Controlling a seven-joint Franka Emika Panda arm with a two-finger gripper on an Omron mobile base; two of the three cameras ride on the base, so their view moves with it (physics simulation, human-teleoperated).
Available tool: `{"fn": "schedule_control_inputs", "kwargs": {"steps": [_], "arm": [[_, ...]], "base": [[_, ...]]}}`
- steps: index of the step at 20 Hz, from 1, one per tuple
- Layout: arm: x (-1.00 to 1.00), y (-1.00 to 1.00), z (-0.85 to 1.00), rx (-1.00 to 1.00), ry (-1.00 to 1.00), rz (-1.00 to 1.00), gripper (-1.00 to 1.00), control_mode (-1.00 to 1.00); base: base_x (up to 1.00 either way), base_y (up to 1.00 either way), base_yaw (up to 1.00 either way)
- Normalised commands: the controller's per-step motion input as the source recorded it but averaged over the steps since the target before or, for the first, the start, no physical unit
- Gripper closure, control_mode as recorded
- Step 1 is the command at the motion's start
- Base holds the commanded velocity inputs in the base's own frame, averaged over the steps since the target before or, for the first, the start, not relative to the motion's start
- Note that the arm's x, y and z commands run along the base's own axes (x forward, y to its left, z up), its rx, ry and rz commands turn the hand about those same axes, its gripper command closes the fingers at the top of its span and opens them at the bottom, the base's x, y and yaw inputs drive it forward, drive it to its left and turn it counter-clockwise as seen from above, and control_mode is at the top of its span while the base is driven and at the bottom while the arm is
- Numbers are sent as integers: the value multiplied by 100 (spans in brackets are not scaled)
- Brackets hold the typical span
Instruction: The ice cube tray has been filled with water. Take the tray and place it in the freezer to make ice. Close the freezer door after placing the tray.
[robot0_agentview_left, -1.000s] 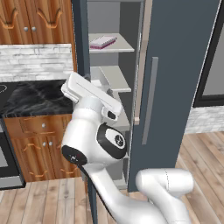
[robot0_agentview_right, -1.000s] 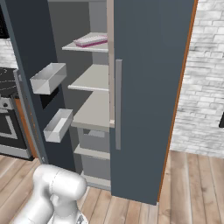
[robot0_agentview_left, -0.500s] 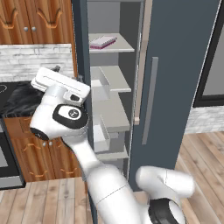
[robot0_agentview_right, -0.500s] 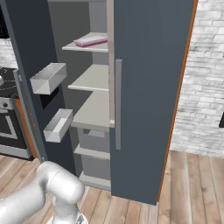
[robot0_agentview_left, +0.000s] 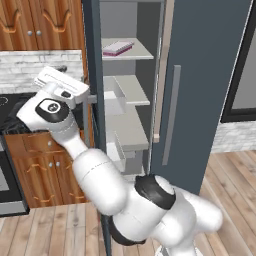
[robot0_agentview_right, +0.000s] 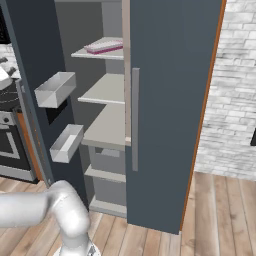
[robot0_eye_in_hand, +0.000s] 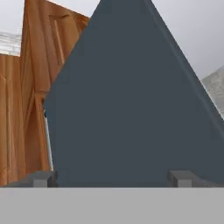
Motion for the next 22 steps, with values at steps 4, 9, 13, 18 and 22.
{"fn": "schedule_control_inputs", "kwargs": {"steps": [4,9,13,18,22], "arm": [[69,0,0,-1,10,-41,-100,-100],[52,-9,0,0,8,-36,-100,-100],[11,-74,0,0,6,-32,-100,-100],[0,-100,0,0,1,-22,-100,-100],[2,-100,0,0,0,-12,-100,-100]], "base": [[0,0,0],[0,0,0],[0,0,0],[0,0,0],[0,0,0]]}}
